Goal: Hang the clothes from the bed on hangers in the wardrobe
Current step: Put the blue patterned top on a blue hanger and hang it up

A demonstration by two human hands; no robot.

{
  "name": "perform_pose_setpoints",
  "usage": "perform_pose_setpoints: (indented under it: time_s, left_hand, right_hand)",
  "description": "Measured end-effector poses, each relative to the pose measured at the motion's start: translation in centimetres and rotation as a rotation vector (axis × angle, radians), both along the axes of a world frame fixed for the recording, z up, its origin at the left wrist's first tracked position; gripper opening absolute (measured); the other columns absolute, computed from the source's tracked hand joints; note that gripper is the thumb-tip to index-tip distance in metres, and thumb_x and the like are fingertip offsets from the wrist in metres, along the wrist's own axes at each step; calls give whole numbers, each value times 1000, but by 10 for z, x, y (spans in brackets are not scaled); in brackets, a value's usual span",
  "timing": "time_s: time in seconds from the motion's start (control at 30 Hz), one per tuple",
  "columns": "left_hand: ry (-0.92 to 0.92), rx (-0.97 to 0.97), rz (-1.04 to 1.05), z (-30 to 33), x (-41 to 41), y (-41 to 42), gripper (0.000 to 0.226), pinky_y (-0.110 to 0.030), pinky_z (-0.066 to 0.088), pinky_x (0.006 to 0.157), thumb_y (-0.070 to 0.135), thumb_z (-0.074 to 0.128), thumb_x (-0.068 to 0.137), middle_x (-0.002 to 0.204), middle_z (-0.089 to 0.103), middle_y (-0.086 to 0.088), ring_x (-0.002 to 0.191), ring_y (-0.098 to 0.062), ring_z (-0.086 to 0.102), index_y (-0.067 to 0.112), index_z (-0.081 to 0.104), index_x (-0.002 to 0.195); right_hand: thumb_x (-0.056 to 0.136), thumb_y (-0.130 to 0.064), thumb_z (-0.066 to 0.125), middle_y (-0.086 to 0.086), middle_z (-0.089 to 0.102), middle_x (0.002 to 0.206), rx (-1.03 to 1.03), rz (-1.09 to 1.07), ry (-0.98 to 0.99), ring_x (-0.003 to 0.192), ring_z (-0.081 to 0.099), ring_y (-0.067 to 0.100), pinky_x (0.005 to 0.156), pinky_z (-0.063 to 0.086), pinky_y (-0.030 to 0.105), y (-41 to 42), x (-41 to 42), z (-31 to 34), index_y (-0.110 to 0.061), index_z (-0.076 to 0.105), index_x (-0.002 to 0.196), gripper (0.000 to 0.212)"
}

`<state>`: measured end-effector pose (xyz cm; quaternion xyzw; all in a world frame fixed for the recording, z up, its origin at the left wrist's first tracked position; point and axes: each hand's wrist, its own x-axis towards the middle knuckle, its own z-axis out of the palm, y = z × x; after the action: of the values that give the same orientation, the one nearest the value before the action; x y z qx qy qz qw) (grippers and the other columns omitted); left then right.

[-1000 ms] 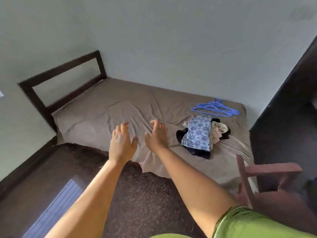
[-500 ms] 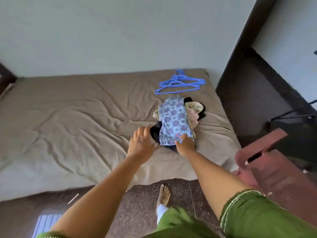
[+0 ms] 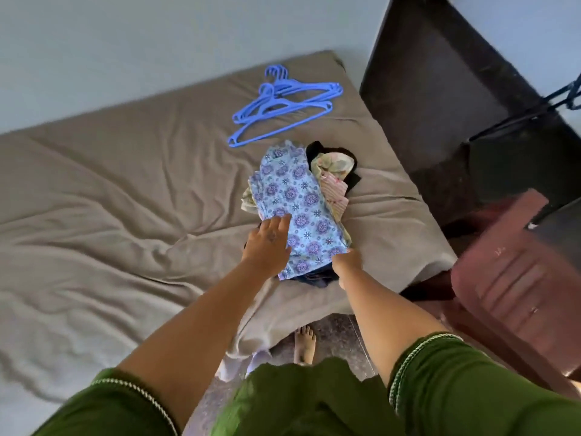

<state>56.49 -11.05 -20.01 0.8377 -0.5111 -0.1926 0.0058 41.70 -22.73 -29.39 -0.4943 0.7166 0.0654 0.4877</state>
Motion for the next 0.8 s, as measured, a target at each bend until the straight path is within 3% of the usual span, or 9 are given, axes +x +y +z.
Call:
perform_pose_setpoints:
  time_s: [0.1,0.17,0.23,0.3,0.4,0.57,0.63,0.73,0.8]
  left_hand:
    - [36,47,-1,-22,12,-17,79,-42,33,106,37,54,94,150,26,-8,138,-27,28,14,7,153]
    - [142,92,32,-36,11,-24,77,-43,33,108,37,53,94,149,25,-9,139,-29,25,13,8,152]
    - [252,131,47,-49,8,-28,77,-44,34,108,37,55,93,147,25,-9,139,-30,23,13,10,151]
    - [307,149,44,-59,8,-30,78,-45,35,108,37,56,93,148,24,-9,140,-30,21,12,10,150]
    - [331,144,23,-63,16,-35,75,-44,35,106,35,57,93,146,25,-8,139,-30,23,13,13,149]
    - [378,97,73,-51,41,-39,73,-44,35,108,33,59,92,145,29,-10,136,-31,28,13,17,149]
    - [406,87,82,-42,50,-40,73,-44,35,108,32,60,92,144,30,-10,136,-31,28,12,18,149]
    - [434,76,51,-30,58,-40,72,-43,36,107,30,61,92,143,31,-11,136,-31,28,10,19,148]
    - [452,85,45,-22,61,-39,72,-42,36,108,30,60,92,144,31,-10,137,-30,27,10,19,148]
  right_hand:
    - [91,-13,54,7,55,97,70,-202,-26,74,49,18,65,39,30,-5,10,-12,-5,42,136,47]
    - [94,-18,55,7,52,81,120,-289,-31,63,46,17,62,39,30,-7,15,-12,-5,39,140,49]
    - [95,-20,58,13,61,101,164,-404,-75,87,61,25,78,53,36,-11,20,-21,-4,43,138,48]
    - [94,-23,61,12,56,113,188,-504,-72,108,56,29,94,50,40,-15,24,-29,0,49,129,44]
    - [93,-31,55,7,49,99,127,-447,-25,92,50,23,84,46,37,-15,27,-41,-3,52,128,45]
    - [98,-24,41,2,46,100,109,-425,98,98,46,17,90,44,27,-8,48,-11,-12,46,135,39]
    - [100,-21,40,5,51,110,95,-6,267,113,47,18,92,38,25,-4,59,10,-12,45,137,38]
    - [97,-19,44,9,56,117,-22,-393,162,106,55,25,88,43,30,-4,74,32,-5,46,133,39]
    - [95,-24,42,9,57,122,-63,-321,134,111,55,26,94,46,35,-1,87,56,-9,50,131,41]
